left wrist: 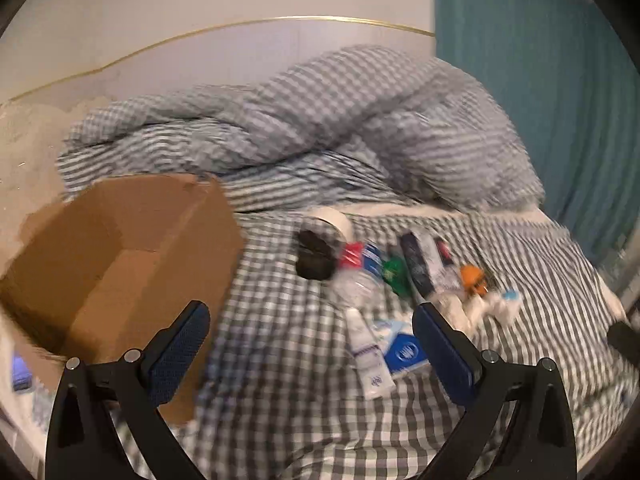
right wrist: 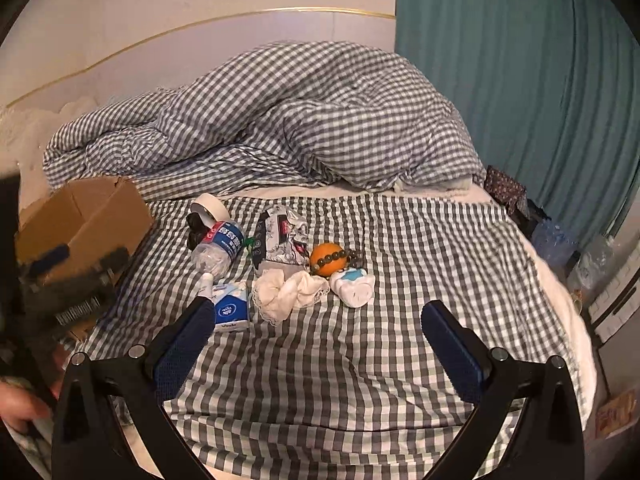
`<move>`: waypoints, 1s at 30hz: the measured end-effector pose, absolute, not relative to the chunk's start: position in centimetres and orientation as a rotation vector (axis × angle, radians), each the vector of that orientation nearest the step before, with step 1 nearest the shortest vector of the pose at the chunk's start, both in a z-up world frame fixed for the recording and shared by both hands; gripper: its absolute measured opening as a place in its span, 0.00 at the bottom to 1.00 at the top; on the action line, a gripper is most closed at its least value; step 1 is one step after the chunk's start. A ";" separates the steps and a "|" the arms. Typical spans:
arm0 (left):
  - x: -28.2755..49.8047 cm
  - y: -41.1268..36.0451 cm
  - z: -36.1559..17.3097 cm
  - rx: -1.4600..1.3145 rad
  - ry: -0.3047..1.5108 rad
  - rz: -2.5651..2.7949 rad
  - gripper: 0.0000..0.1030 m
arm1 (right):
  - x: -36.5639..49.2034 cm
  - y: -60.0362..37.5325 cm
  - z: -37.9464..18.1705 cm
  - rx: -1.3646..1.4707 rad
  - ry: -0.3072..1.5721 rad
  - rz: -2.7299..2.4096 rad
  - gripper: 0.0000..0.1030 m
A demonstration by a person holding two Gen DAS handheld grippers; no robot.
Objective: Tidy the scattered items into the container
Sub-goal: 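Move the left tool to the white toothpaste tube and grasp it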
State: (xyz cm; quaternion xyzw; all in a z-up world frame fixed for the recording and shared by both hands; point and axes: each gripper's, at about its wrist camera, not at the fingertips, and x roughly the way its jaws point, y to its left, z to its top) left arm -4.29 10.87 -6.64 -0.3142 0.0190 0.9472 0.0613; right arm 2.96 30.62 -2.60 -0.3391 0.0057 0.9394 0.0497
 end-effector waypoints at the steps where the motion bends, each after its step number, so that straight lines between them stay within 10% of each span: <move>1: -4.5 11.3 -7.4 -0.942 0.103 2.848 1.00 | 3.0 31.0 -3.0 -1.031 0.037 2.857 0.99; 30: -12.4 12.6 -19.3 -1.330 -0.070 2.697 0.91 | 1.5 35.3 -9.1 -1.134 0.197 2.879 1.00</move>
